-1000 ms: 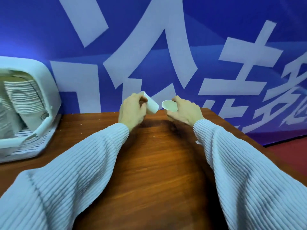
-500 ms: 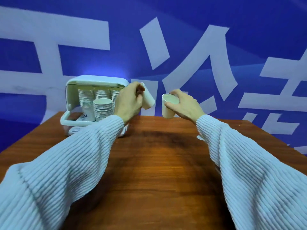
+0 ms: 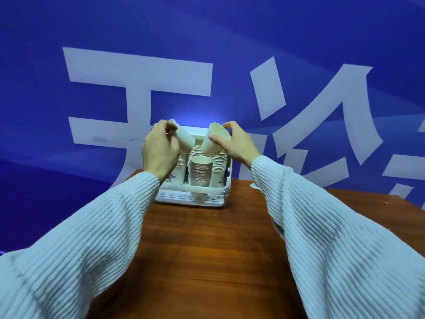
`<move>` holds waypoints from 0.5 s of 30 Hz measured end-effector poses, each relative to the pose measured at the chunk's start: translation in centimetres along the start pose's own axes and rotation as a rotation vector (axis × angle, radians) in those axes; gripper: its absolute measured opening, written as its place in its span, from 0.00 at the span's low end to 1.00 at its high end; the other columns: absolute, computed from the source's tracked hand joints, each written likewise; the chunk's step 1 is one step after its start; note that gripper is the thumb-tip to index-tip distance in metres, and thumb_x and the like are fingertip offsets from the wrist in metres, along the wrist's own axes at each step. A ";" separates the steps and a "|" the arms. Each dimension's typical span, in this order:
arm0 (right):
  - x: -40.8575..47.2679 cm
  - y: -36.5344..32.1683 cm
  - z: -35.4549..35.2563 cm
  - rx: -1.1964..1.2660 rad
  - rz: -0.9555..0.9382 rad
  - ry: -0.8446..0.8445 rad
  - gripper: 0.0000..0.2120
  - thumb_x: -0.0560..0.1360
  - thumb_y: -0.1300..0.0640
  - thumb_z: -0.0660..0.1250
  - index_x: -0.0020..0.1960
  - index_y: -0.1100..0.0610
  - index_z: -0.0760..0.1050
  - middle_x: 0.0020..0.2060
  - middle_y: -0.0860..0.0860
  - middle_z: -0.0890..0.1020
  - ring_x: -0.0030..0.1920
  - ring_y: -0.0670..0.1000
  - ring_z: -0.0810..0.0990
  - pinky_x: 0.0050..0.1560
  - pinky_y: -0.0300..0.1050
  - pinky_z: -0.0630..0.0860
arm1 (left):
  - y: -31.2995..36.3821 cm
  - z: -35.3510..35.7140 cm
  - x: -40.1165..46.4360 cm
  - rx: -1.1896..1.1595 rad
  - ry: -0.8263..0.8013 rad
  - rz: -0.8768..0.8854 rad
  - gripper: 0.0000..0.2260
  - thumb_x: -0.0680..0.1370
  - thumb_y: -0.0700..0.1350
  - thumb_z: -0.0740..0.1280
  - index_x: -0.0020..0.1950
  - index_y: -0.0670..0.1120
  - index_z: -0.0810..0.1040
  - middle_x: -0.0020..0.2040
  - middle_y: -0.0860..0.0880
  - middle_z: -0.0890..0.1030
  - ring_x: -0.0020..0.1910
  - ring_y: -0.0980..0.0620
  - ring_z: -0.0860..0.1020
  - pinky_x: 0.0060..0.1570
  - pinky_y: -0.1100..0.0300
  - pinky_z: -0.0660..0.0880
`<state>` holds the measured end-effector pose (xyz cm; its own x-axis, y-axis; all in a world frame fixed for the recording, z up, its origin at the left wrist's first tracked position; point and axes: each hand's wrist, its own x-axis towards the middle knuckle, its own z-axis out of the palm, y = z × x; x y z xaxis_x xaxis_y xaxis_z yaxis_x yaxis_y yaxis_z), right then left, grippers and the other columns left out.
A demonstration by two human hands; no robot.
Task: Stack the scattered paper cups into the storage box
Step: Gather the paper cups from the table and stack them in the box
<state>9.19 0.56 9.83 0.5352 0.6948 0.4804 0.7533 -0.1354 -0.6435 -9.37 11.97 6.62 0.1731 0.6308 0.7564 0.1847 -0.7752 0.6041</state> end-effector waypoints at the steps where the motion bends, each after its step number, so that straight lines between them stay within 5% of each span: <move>1: 0.3 -0.1 0.8 -0.026 0.001 -0.012 0.30 0.73 0.36 0.72 0.68 0.51 0.71 0.60 0.52 0.80 0.60 0.55 0.78 0.63 0.56 0.77 | -0.5 -0.3 0.1 -0.002 0.004 -0.005 0.08 0.80 0.44 0.62 0.57 0.48 0.77 0.54 0.48 0.82 0.53 0.44 0.80 0.54 0.47 0.76; 8: 2.2 -0.3 3.3 -0.290 0.006 -0.225 0.36 0.76 0.34 0.69 0.74 0.57 0.69 0.71 0.56 0.76 0.69 0.56 0.75 0.68 0.52 0.72 | -2.7 -1.3 0.3 -0.015 0.012 -0.030 0.08 0.80 0.42 0.63 0.57 0.48 0.77 0.56 0.48 0.82 0.54 0.44 0.80 0.54 0.47 0.76; 15: 1.1 1.3 6.0 -0.472 0.019 -0.466 0.35 0.77 0.39 0.72 0.75 0.59 0.70 0.72 0.56 0.75 0.70 0.57 0.75 0.70 0.48 0.70 | -3.3 -0.3 0.8 -0.036 -0.004 -0.023 0.06 0.81 0.45 0.63 0.56 0.49 0.78 0.54 0.49 0.83 0.53 0.46 0.81 0.53 0.49 0.76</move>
<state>8.42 5.42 5.93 0.4085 0.9078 0.0950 0.8886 -0.3718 -0.2686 -10.11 15.07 5.29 0.1732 0.6487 0.7411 0.1542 -0.7610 0.6301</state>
